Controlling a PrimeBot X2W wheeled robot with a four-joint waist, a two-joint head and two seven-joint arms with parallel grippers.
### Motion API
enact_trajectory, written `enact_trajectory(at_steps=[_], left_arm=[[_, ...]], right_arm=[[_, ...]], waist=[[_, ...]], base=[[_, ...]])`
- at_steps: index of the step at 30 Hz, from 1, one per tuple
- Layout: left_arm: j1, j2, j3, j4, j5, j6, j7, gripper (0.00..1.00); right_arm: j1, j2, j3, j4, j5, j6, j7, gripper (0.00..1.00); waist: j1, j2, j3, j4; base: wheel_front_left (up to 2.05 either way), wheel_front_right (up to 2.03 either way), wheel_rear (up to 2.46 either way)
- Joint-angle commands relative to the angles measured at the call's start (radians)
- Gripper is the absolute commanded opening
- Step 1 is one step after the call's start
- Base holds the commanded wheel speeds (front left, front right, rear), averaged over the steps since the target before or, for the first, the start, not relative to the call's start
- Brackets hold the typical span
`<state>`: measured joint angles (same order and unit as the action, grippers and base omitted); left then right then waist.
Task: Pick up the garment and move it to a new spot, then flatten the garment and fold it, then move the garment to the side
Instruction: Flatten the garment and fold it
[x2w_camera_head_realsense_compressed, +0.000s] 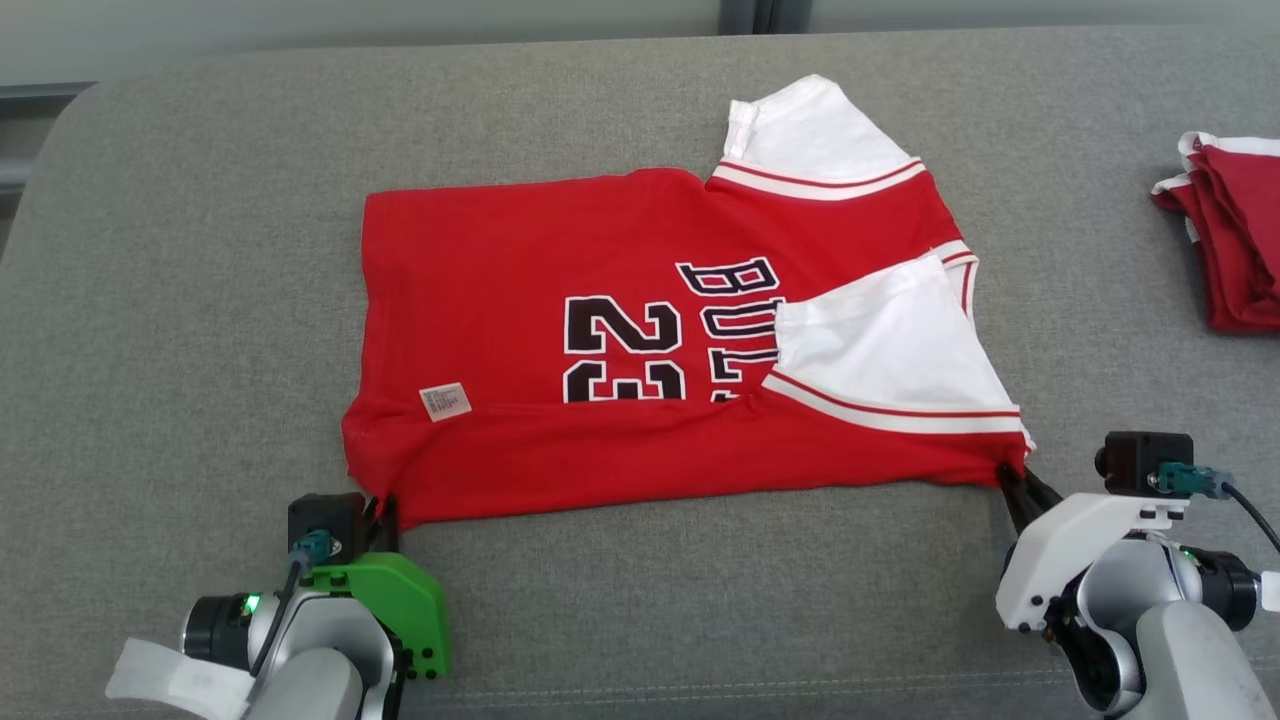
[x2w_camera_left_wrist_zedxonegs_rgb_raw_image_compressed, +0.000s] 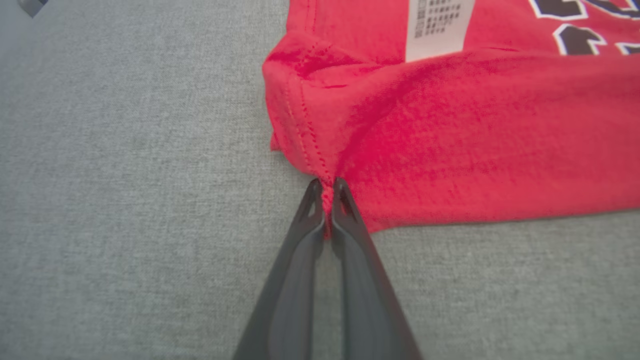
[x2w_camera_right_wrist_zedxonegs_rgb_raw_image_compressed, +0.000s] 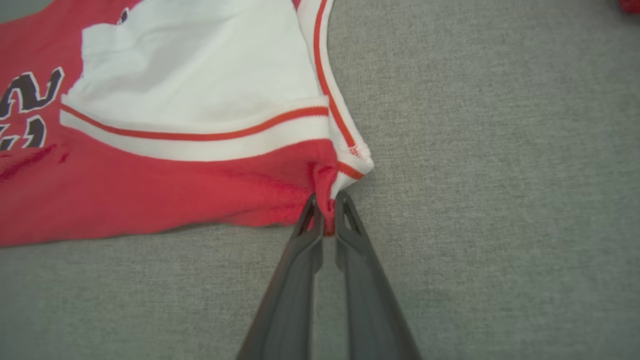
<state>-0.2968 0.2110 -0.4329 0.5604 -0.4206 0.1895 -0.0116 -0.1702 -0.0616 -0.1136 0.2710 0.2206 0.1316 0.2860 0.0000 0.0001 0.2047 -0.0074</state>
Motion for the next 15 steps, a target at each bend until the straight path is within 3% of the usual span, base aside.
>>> enact_trajectory(at_steps=[1,10,15], left_arm=[[0.02,0.012,-0.004,0.0,0.003,-0.004,0.003,0.0],[0.119,0.041,-0.033,-0.086,0.001,0.01,0.042,0.0],[0.158,0.05,-0.04,-0.13,-0.007,0.018,0.065,0.0]], right_arm=[[0.03,-0.001,0.001,-0.023,0.008,-0.002,0.014,0.0],[0.223,0.005,-0.024,-0.258,0.044,-0.002,0.149,0.0],[0.28,0.008,-0.044,-0.314,0.045,-0.002,0.181,0.0]], waist=[[0.0,-0.0001,-0.015,-0.001],[0.0,-0.0001,-0.066,-0.001],[0.0,-0.0001,-0.079,-0.002]], base=[[0.0,0.0,0.0],[0.0,0.0,0.0],[0.0,0.0,0.0]])
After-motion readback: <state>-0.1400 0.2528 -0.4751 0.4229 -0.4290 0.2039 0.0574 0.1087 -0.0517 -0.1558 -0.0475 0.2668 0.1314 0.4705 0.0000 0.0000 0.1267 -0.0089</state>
